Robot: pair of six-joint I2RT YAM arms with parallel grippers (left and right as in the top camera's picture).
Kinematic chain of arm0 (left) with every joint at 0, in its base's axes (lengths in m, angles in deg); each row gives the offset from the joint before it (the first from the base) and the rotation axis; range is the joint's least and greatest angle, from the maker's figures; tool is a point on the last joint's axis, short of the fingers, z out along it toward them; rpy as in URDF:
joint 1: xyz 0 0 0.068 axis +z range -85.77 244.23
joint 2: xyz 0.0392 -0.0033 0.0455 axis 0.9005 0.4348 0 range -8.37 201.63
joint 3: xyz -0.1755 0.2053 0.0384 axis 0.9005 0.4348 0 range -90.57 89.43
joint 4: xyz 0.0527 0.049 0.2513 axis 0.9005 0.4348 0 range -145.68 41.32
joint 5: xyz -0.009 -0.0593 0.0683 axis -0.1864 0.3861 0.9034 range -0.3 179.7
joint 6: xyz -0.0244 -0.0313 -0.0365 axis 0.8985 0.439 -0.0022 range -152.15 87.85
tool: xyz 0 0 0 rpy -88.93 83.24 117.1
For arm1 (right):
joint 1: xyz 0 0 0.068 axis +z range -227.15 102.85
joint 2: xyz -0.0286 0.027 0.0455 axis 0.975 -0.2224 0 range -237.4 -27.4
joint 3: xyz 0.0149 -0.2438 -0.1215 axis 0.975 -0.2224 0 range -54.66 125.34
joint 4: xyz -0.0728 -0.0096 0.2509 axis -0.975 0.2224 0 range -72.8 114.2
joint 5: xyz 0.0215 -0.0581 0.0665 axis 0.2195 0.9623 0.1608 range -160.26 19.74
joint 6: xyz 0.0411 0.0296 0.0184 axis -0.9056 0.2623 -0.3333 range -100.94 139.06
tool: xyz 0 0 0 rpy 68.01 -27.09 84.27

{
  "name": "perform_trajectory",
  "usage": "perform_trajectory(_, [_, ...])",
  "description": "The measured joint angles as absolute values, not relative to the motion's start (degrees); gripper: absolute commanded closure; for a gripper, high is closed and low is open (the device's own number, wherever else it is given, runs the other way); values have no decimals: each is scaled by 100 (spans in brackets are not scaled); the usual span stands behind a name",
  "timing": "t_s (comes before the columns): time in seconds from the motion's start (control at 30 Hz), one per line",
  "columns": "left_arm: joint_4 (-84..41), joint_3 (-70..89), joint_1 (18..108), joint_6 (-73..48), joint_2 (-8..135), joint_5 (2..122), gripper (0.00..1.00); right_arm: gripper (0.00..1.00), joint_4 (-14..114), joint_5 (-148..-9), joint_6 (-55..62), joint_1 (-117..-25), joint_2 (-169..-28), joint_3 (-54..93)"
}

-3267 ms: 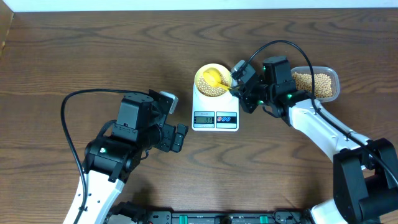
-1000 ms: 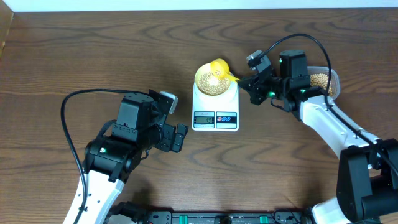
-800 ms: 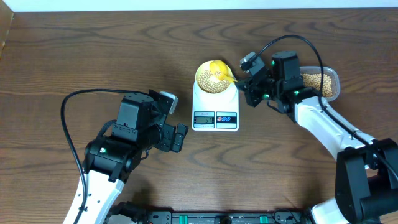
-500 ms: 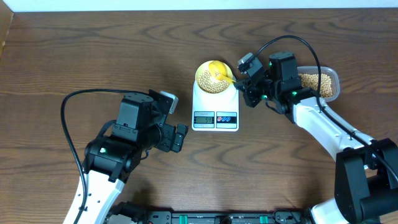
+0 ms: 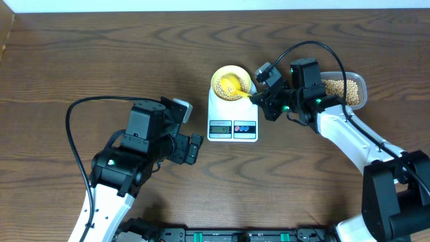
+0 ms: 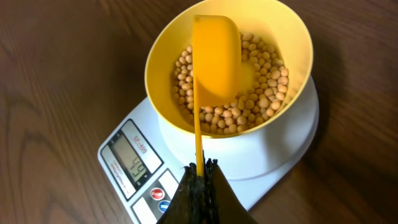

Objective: Scoop item into bowl and weigh 50g on scale

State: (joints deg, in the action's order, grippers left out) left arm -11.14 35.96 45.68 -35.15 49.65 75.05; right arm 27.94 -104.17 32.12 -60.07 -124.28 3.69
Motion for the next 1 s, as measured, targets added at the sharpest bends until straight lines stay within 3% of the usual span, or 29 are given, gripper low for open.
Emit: perform_trajectory(1.0, [-1114,3596,4568,-3515,4965,7505,7,99,3696,-10533,3210,-6009,-12183,375])
